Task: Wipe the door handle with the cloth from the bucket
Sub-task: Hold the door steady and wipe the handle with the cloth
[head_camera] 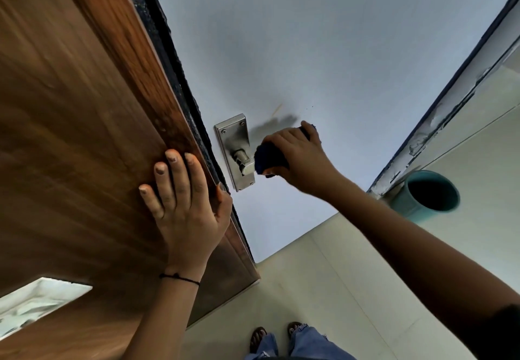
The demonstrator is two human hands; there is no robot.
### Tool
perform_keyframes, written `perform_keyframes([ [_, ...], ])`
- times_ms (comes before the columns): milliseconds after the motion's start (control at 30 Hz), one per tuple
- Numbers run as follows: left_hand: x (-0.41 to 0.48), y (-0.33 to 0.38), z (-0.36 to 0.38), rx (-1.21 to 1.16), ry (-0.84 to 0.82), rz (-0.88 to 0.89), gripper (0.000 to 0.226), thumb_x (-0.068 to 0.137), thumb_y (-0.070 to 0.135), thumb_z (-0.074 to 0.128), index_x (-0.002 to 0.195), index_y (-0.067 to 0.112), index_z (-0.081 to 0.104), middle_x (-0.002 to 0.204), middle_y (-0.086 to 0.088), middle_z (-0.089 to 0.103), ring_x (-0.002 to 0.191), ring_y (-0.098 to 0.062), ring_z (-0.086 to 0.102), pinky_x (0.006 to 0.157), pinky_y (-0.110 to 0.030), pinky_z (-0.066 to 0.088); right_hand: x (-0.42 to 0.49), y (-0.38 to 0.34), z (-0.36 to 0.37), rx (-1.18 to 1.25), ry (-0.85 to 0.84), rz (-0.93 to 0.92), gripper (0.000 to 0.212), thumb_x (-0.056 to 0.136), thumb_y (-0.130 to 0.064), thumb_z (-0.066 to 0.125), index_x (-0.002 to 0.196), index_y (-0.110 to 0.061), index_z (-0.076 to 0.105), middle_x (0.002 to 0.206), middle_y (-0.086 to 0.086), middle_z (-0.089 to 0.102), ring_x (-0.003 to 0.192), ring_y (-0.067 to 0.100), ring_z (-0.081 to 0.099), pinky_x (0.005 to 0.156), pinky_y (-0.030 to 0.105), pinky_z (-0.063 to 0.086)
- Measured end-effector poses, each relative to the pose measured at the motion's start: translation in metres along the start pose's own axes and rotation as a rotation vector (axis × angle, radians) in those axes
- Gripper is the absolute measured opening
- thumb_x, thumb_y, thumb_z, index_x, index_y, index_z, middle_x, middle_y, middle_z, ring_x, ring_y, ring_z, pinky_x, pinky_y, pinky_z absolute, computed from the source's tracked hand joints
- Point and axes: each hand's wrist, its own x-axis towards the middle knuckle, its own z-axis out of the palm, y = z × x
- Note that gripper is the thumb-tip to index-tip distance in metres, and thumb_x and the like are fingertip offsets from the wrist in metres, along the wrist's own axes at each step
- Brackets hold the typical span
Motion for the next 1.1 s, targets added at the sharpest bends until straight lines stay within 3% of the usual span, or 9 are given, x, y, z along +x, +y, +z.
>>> perform_keyframes([
  [300,0.002,0.000,-0.002,0.021,-0.024,0.005,0.085,0.092,0.036,0.047,0.152,0.009,-0.006,0.157,-0.006,-0.023,0.145,-0.019,-0.021,0.117,-0.040,-0.014,0.008,0.039,-0.022,0.314,-0.189,0.204,0.047,0.078,-0.028,0.075,0.120,-0.021,0.056,0.111,-0.005,0.060,0.108,0.018,0.053,0.098,0.032,0.034],
  [367,0.002,0.000,-0.003,0.023,-0.034,0.012,0.085,0.092,0.036,0.047,0.152,0.009,-0.007,0.157,-0.006,-0.025,0.145,-0.019,-0.021,0.117,-0.040,-0.014,0.004,0.042,-0.023,0.514,-0.178,0.283,0.040,0.080,-0.022,0.074,0.115,-0.022,0.057,0.102,-0.001,0.064,0.082,0.016,0.063,0.068,0.027,0.051],
  [433,0.002,-0.001,-0.004,0.029,-0.045,0.017,0.086,0.092,0.036,0.048,0.152,0.009,-0.008,0.157,-0.006,-0.025,0.145,-0.019,-0.022,0.117,-0.040,-0.014,-0.002,0.046,-0.019,0.694,-0.145,0.348,0.034,0.083,-0.020,0.071,0.115,-0.018,0.058,0.095,0.008,0.071,0.058,0.022,0.064,0.041,0.025,0.044],
  [500,0.001,-0.001,-0.004,0.030,-0.051,0.020,0.086,0.092,0.036,0.048,0.152,0.008,-0.008,0.158,-0.010,-0.021,0.145,-0.020,-0.022,0.117,-0.040,-0.014,-0.010,0.047,-0.006,0.902,-0.073,0.415,0.033,0.087,-0.021,0.067,0.119,-0.015,0.060,0.092,0.011,0.072,0.053,0.028,0.066,0.036,0.024,0.039],
  [600,0.001,-0.001,-0.003,0.026,-0.057,0.012,0.087,0.091,0.034,0.050,0.151,0.008,-0.008,0.153,-0.021,0.005,0.144,-0.019,-0.023,0.116,-0.040,-0.015,-0.020,0.035,0.022,1.314,0.081,0.528,0.019,0.091,-0.029,0.061,0.101,-0.013,0.064,0.078,0.011,0.066,0.056,0.030,0.063,0.047,0.032,0.038],
  [700,0.001,-0.001,-0.003,0.019,-0.059,0.022,0.088,0.090,0.033,0.051,0.150,0.007,-0.007,0.148,-0.022,0.013,0.146,-0.022,-0.020,0.116,-0.040,-0.015,-0.020,0.009,0.051,1.740,0.215,0.636,0.035,0.091,-0.042,0.054,0.102,-0.009,0.060,0.083,0.013,0.062,0.070,0.029,0.060,0.058,0.036,0.039],
  [767,0.000,-0.001,-0.004,0.023,-0.057,0.032,0.088,0.089,0.033,0.052,0.150,0.007,-0.005,0.148,-0.022,0.015,0.145,-0.028,-0.008,0.116,-0.039,-0.015,-0.014,-0.008,0.064,2.007,0.340,0.664,0.037,0.092,-0.042,0.051,0.110,-0.011,0.059,0.102,0.012,0.063,0.094,0.032,0.064,0.079,0.046,0.048],
  [867,0.000,-0.001,-0.005,0.024,-0.052,0.048,0.086,0.089,0.033,0.050,0.149,0.006,-0.005,0.147,-0.023,0.016,0.139,-0.031,0.001,0.116,-0.040,-0.014,-0.008,-0.025,0.069,2.277,0.427,0.670,0.030,0.096,-0.038,0.046,0.107,-0.015,0.062,0.124,0.015,0.056,0.135,0.036,0.044,0.112,0.059,0.031],
  [1100,0.001,-0.001,-0.006,0.022,-0.047,0.034,0.082,0.091,0.032,0.051,0.149,0.003,0.002,0.147,-0.027,0.025,0.138,-0.034,0.004,0.117,-0.040,-0.012,-0.012,-0.059,0.075,2.343,0.372,0.680,0.030,0.098,-0.036,0.042,0.111,-0.013,0.057,0.110,0.011,0.060,0.100,0.025,0.060,0.111,0.049,0.037],
])
